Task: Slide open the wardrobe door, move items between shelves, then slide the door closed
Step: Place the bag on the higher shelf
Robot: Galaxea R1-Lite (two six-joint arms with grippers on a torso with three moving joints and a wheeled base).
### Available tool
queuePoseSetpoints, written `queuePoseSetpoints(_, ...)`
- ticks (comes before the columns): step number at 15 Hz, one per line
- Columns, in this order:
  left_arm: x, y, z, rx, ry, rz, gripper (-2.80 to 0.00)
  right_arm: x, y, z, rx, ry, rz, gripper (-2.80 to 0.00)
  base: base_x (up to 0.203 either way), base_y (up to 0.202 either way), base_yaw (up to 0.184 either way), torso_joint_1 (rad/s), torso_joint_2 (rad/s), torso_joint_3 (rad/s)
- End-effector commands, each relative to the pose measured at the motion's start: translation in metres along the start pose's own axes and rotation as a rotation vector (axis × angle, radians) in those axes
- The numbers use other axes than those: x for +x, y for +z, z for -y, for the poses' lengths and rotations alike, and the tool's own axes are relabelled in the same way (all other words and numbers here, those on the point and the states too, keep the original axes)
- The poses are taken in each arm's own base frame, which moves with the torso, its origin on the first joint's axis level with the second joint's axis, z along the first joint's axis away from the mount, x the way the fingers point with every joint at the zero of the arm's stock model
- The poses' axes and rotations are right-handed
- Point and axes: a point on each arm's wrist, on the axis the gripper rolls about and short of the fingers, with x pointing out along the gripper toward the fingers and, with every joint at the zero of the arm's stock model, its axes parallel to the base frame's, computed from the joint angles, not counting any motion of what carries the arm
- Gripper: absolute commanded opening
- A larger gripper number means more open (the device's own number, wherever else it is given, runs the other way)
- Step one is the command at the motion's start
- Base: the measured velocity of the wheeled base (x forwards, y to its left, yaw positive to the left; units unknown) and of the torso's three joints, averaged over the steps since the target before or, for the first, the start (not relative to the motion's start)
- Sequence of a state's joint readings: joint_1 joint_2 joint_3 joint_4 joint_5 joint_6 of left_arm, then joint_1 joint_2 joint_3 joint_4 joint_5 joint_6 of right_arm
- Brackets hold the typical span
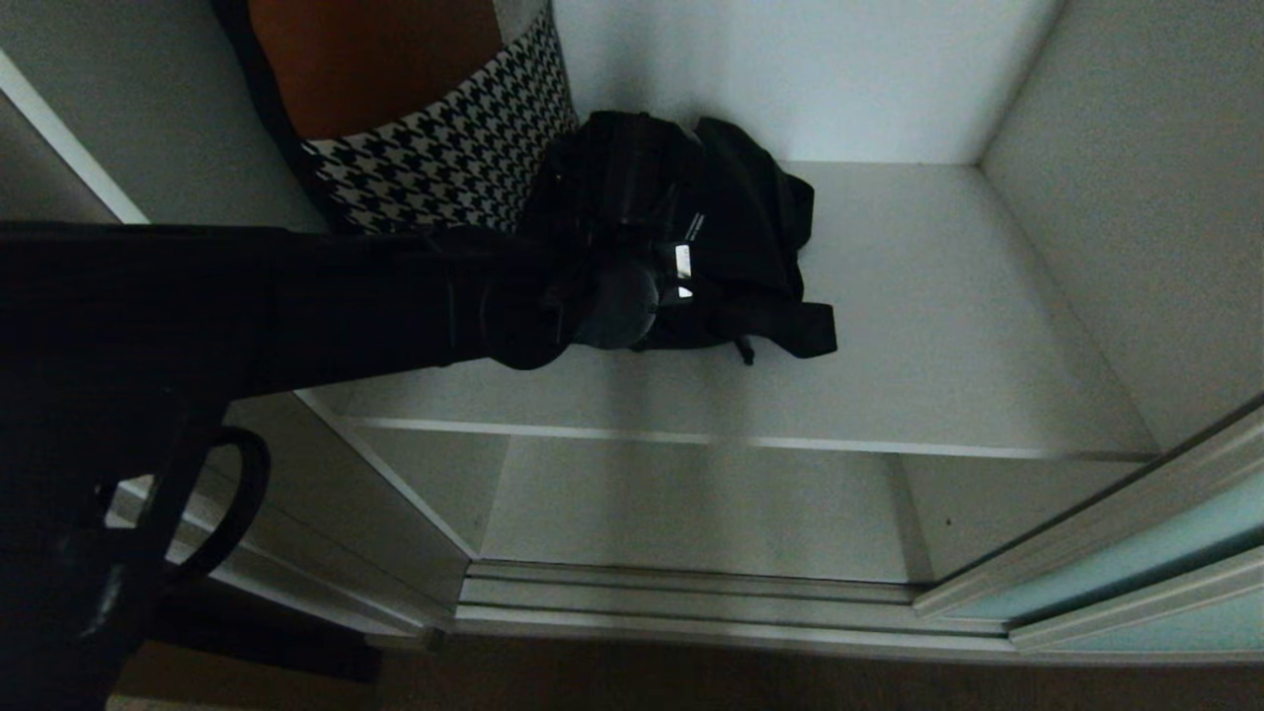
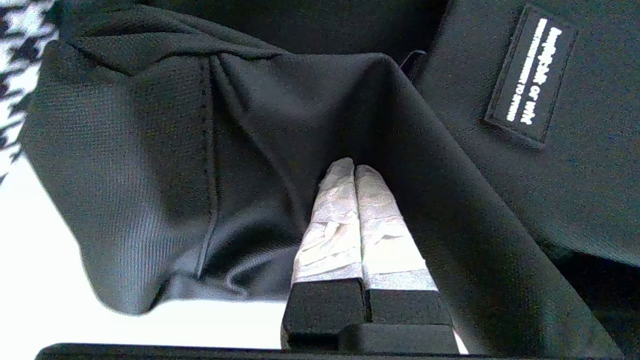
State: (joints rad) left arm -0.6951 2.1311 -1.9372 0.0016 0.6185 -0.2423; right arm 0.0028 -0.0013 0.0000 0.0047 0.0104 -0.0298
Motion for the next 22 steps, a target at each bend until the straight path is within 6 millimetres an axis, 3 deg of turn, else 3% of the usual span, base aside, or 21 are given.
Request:
queuePoseSetpoints(1, 0.020, -0.018, 0.005, 0.031, 0.009, 0.018, -2.80, 0.000, 0.000, 0.000, -0.001, 0.001, 0.000, -2.80, 0.000, 0.000, 0.000, 0.000, 0.00, 0.000)
queuePoseSetpoints(5, 0.044, -0.037, 0.016, 0.077, -0.004, 0.122, -2.80, 0.000, 0.000, 0.000, -0.001, 0.001, 0.000, -2.80, 0.000, 0.000, 0.000, 0.000, 0.00, 0.000)
queuePoseSetpoints(12, 0.044, -0.026, 0.014, 0.057, -0.003, 0.214, -2.80, 0.000, 0.000, 0.000, -0.001, 0.001, 0.000, -2.80, 0.000, 0.000, 0.000, 0.000, 0.00, 0.000)
queuePoseSetpoints(14, 0.022, -0.001, 0.012, 0.035, -0.027, 0.242, -2.80, 0.000, 0.000, 0.000, -0.001, 0.001, 0.000, -2.80, 0.000, 0.000, 0.000, 0.000, 0.00, 0.000)
queuePoseSetpoints(16, -0.015, 0.026, 0.006, 0.060, -0.058, 0.200, -2.80, 0.000, 0.000, 0.000, -0.001, 0.001, 0.000, -2.80, 0.000, 0.000, 0.000, 0.000, 0.00, 0.000)
queuePoseSetpoints(19, -0.082, 0.062, -0.018, 0.075, -0.127, 0.122, -2.80, 0.000, 0.000, 0.000, -0.001, 0.001, -0.001, -2.80, 0.000, 0.000, 0.000, 0.000, 0.00, 0.000)
queuePoseSetpoints(22, -0.147, 0.081, -0.052, 0.084, -0.185, 0.080, -2.80, 0.000, 0.000, 0.000, -0.001, 0.001, 0.000, -2.80, 0.000, 0.000, 0.000, 0.000, 0.00, 0.000)
